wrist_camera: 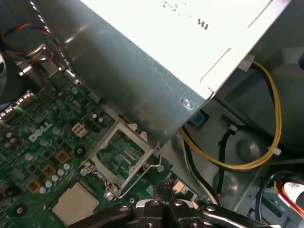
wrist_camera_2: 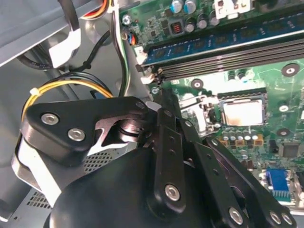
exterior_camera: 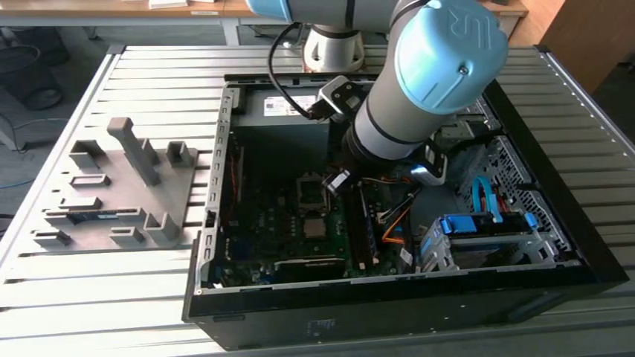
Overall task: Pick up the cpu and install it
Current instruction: 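Close the cpu cover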
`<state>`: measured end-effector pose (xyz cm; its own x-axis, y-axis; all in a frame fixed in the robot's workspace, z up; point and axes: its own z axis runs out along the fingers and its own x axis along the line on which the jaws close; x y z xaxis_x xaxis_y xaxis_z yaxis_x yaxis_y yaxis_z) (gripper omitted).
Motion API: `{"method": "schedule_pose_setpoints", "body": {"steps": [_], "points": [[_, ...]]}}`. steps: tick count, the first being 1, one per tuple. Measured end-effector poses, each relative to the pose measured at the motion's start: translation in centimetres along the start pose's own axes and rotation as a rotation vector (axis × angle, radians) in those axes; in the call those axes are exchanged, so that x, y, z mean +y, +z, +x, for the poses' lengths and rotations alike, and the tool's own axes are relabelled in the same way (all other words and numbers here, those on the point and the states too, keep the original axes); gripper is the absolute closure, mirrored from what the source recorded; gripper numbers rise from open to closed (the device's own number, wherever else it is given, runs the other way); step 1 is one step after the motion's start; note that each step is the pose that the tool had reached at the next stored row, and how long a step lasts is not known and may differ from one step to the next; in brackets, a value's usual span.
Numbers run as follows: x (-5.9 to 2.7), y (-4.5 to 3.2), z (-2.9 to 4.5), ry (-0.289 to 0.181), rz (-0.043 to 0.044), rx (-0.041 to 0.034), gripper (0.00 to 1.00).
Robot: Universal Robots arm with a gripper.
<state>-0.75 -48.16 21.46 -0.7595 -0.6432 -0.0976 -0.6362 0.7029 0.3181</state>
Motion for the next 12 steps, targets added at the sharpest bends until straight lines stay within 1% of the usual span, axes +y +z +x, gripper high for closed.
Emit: {"method": "schedule_pose_setpoints", "body": {"steps": [2,7,12], "points": [[0.13,0.15,-0.02,-0.001,-0.0034,-0.0028,0.9],[0.79,0.75,-0.46,-0.001,-0.0039,-0.0032,0.9],[1.23,1.26,-0.14,0.003,-0.0033,-0.0044,0.9]]}}
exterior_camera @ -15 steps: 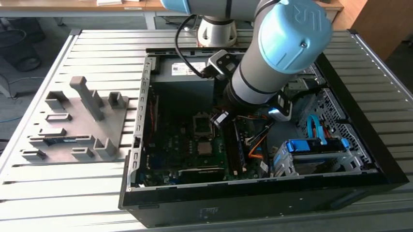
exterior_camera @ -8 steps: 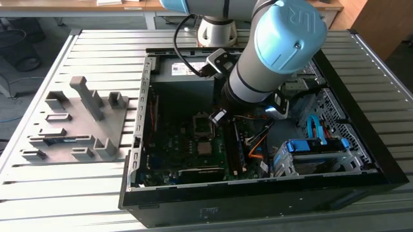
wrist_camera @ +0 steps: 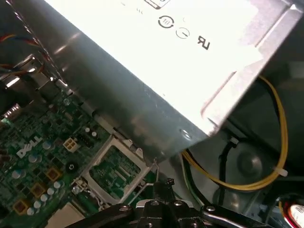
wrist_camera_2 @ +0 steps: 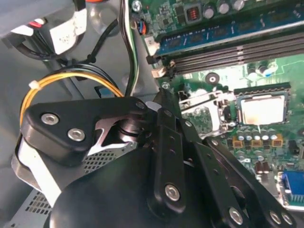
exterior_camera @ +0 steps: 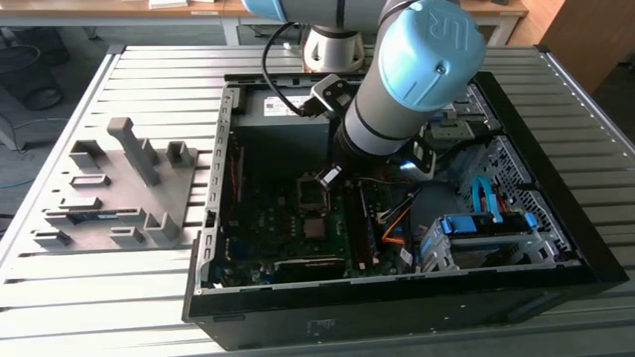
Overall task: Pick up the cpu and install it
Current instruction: 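Close the cpu cover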
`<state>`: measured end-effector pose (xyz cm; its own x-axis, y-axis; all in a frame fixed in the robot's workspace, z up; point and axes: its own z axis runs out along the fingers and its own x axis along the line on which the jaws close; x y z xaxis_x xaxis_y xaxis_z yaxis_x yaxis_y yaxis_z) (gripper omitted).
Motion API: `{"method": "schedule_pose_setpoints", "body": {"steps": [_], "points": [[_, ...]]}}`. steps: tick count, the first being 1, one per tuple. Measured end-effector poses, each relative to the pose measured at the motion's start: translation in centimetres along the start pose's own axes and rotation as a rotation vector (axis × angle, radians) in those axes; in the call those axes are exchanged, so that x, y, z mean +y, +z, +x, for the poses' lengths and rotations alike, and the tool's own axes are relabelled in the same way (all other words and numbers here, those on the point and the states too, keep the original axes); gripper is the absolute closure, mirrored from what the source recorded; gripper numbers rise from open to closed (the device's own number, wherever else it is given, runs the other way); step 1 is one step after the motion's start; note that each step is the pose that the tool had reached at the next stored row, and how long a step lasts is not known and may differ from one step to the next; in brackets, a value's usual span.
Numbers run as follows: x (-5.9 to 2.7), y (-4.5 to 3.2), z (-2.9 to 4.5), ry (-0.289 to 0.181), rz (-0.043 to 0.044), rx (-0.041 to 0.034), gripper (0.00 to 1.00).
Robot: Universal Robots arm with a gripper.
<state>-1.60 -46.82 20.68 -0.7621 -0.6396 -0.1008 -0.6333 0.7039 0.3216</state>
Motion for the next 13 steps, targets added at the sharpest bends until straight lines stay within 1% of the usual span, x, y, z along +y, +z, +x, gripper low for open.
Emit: {"method": "schedule_pose_setpoints", "body": {"steps": [2,5,9,13], "points": [[0.08,0.24,-0.08,0.002,-0.0002,-0.0013,0.9],[0.21,0.57,-0.24,0.003,-0.0048,-0.0059,0.9],[0.29,1.04,-0.39,0.005,-0.0087,-0.0101,0.9],[0.3,1.43,-0.36,0.005,-0.0109,-0.0122,0.9]]}}
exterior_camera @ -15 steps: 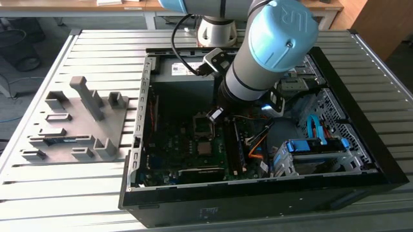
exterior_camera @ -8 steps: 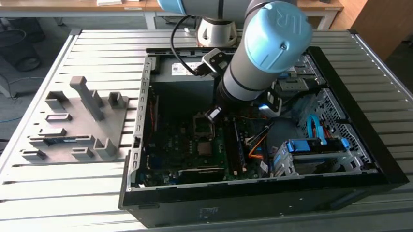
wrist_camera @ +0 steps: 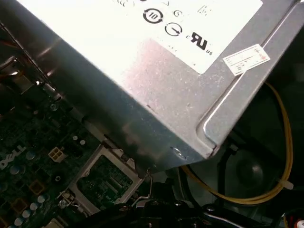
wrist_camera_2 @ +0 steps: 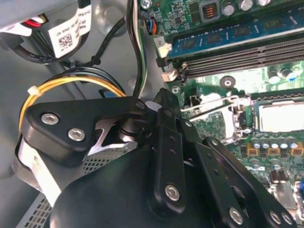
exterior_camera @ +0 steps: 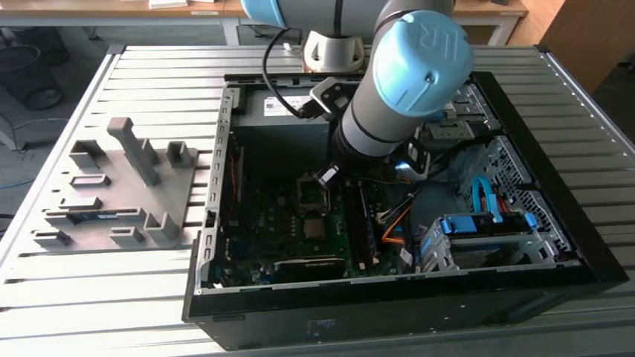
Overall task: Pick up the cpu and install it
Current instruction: 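Close the cpu cover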
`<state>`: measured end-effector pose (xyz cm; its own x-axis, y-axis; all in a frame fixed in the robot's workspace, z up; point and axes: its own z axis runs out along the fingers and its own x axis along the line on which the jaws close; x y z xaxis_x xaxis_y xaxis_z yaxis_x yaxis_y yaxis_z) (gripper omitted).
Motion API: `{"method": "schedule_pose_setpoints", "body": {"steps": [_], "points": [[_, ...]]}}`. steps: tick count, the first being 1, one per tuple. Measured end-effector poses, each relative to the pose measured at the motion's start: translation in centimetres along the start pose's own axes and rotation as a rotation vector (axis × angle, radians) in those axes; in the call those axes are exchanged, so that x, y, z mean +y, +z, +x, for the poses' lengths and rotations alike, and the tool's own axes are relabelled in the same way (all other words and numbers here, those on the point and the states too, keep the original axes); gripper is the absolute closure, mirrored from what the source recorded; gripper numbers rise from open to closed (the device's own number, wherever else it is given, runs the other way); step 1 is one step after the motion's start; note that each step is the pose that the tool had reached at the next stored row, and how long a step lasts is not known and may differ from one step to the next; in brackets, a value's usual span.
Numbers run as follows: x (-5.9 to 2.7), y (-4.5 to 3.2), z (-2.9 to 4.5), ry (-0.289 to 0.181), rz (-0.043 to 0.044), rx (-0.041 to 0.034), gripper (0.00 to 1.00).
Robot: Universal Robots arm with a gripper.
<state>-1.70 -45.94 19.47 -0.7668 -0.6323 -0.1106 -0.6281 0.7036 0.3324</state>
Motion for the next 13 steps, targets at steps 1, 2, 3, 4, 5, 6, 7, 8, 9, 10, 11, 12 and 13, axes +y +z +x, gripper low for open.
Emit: {"method": "schedule_pose_setpoints", "body": {"steps": [1,2,3,4,5,6,7,8,9,10,11,12,13], "points": [[-0.02,0.1,0.0,0.0,-0.0003,-0.0002,0.9],[-0.04,0.19,0.0,0.0,-0.0006,-0.0004,0.9],[-0.06,0.29,0.01,0.0,-0.0011,-0.0008,0.9],[-0.08,0.38,0.01,0.0,-0.0016,-0.0013,0.9],[-0.1,0.46,0.01,0.0,-0.002,-0.0016,0.9],[-0.11,0.55,0.01,0.0,-0.0024,-0.002,0.9],[-0.12,0.62,0.0,0.0,-0.0029,-0.0023,0.9],[-0.12,0.69,-0.01,-0.001,-0.0033,-0.0027,0.9],[-0.12,0.74,-0.01,-0.001,-0.0035,-0.0029,0.9],[-0.09,0.78,0.03,0.0,-0.0036,-0.0028,0.9],[-0.03,0.79,0.12,0.0,-0.0034,-0.0027,0.9],[0.03,0.8,0.19,-0.001,-0.0032,-0.0028,0.9],[0.06,0.82,0.22,-0.001,-0.0031,-0.0033,0.9]]}}
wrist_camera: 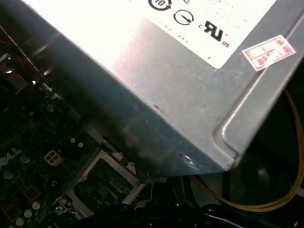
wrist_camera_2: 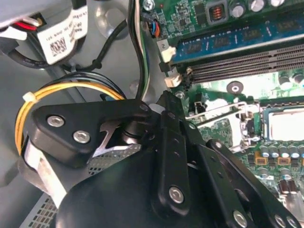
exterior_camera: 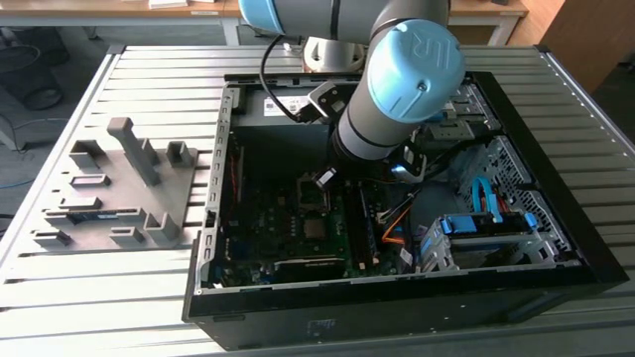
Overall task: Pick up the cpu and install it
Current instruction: 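Close the cpu cover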
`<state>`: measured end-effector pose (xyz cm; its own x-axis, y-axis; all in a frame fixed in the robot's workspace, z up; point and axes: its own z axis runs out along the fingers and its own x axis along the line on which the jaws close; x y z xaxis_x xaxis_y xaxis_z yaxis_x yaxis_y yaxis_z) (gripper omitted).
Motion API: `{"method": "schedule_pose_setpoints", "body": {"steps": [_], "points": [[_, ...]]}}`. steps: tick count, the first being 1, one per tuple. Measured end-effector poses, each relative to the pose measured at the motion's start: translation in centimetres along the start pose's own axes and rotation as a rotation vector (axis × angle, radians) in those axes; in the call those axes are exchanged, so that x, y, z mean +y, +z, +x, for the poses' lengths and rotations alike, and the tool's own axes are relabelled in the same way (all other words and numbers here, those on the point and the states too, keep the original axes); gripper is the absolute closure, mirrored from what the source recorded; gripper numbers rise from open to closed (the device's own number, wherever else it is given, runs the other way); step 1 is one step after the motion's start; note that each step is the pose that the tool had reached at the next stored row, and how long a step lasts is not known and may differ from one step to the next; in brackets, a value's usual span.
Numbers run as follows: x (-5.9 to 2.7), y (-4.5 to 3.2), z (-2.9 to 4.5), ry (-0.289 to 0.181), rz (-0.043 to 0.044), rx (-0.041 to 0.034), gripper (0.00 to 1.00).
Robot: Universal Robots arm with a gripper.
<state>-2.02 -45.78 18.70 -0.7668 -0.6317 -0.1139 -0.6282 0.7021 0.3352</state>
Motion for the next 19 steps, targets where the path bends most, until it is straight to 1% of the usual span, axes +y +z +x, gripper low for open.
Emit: {"method": "schedule_pose_setpoints", "body": {"steps": [3,6,10,12,15,19], "points": [[0.05,0.01,0.04,-0.001,0.0012,-0.0018,0.9],[0.12,-0.18,0.04,-0.002,0.0023,-0.0026,0.9],[0.44,-1.0,-0.03,-0.002,0.0031,-0.0033,0.9],[0.55,-1.24,-0.03,-0.003,0.0038,-0.004,0.9],[0.56,-1.26,-0.01,-0.005,0.0037,-0.0041,0.9],[0.43,-1.1,-0.06,-0.004,0.0014,-0.0028,0.9]]}}
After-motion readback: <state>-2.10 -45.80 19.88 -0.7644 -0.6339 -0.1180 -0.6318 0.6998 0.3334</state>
